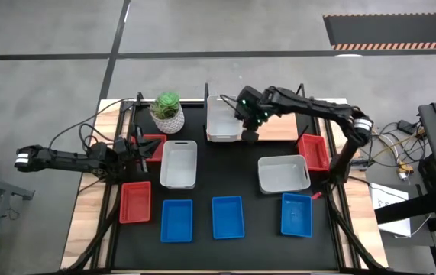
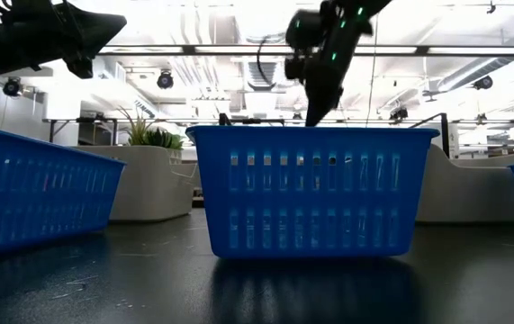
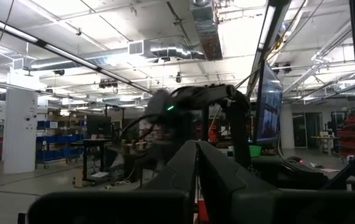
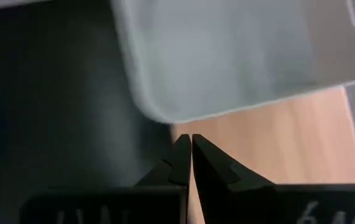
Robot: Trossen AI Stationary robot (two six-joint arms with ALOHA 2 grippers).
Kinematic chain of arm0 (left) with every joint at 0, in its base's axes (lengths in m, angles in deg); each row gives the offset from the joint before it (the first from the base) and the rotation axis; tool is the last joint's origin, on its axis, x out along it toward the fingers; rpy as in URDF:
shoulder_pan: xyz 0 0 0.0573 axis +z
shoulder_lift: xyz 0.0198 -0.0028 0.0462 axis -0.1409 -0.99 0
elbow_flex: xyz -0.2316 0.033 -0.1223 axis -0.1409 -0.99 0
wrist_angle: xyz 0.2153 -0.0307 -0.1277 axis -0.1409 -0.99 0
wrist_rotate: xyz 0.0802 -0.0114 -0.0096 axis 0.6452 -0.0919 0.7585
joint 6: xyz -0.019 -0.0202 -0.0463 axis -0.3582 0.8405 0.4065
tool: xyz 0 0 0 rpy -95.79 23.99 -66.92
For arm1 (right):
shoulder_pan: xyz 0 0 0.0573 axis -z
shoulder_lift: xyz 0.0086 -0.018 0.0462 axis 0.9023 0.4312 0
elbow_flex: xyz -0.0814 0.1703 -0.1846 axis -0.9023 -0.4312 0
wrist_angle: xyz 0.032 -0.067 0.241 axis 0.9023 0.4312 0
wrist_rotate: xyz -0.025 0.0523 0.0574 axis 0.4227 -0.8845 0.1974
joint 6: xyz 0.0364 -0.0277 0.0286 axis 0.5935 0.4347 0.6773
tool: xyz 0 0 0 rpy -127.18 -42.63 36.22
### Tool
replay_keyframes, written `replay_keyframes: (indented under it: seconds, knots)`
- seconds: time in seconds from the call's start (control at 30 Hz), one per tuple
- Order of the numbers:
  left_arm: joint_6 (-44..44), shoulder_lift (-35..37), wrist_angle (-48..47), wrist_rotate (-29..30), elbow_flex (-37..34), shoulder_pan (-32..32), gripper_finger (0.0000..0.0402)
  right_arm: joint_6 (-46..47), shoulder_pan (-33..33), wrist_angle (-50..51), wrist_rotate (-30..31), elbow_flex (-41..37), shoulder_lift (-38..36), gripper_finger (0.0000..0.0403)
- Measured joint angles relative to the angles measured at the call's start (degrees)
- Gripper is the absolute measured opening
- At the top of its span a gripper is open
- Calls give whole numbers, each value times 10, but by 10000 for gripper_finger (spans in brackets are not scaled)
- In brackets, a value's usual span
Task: Stack baskets on shelf by color
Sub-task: Put the bottom red bin on the shelf
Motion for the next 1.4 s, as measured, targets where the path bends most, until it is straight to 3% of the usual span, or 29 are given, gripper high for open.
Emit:
replay_keyframes:
  seconds: [0.27,0.57,0.7,0.87,1.1,1.23,1.4]
  knots:
    - [121,-11,0,-22,1,0,1,49,-178,-84,73,-116,-122,8]
    - [223,-61,0,-35,2,0,1,43,-337,-311,143,-299,-247,8]
    - [306,-94,0,-22,34,-3,1,14,-357,-407,151,-368,-296,8]
    - [319,-159,-4,-40,112,-41,1,-16,-358,-477,151,-427,-348,8]
    - [318,-276,-8,-35,235,-130,1,-60,-357,-482,150,-436,-392,8]
    - [317,-366,-7,24,302,-195,1,-75,-357,-474,150,-437,-401,8]
    - [409,-449,-72,30,392,-265,1,-85,-357,-465,150,-438,-397,8]
